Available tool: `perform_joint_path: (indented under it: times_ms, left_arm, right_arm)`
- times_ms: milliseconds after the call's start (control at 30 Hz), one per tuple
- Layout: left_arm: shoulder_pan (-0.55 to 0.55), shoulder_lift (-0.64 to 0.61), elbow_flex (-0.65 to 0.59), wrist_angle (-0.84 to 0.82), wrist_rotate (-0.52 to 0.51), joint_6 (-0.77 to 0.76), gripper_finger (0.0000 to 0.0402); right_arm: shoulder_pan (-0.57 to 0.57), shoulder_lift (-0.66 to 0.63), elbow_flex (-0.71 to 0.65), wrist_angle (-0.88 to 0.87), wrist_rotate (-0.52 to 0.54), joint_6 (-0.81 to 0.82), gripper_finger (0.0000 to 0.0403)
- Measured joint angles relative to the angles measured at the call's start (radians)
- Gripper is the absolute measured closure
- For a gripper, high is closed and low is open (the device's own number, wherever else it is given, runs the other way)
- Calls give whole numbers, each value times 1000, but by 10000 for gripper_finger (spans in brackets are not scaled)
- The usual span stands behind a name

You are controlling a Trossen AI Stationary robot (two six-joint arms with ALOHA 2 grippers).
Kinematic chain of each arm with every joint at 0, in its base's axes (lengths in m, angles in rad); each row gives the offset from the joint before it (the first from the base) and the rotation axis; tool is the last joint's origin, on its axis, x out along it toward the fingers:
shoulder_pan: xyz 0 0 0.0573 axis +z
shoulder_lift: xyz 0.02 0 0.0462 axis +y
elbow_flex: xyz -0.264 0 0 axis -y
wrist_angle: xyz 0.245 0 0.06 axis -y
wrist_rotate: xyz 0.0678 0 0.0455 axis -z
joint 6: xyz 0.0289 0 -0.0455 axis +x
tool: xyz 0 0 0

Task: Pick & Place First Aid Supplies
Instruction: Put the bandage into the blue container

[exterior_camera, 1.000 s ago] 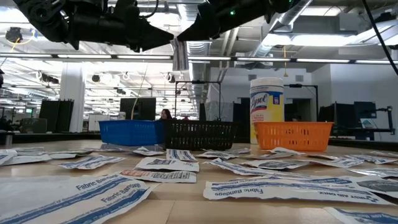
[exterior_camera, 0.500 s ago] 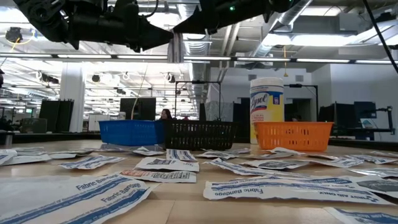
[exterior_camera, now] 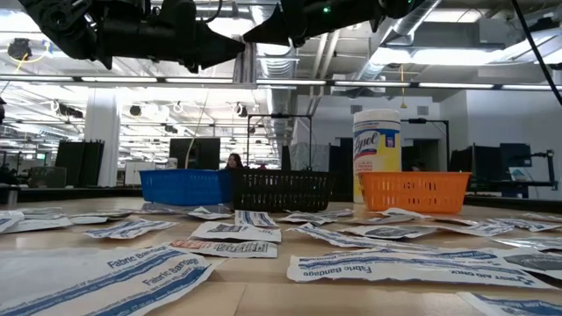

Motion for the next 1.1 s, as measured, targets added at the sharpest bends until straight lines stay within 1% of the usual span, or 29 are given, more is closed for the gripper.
perform_joint_path:
  times_ms: [100, 367, 533, 967, 1100]
  left_arm:
    - [-3, 22, 0, 33, 0, -1, 267]
    - [-20, 143, 0, 185, 3, 2, 287]
    - [-20, 149, 0, 208, 2, 3, 293]
    - [-20, 149, 0, 214, -2, 3, 296]
    - [-21, 149, 0, 214, -40, 3, 296]
  right_arm:
    - [0, 0, 0, 7, 0, 0, 403]
    - [0, 0, 0, 3, 0, 0, 403]
    - [0, 0, -1, -26, 0, 0, 403]
    - [0, 0, -1, -27, 0, 0, 403]
    - [0, 0, -1, -26, 0, 0, 403]
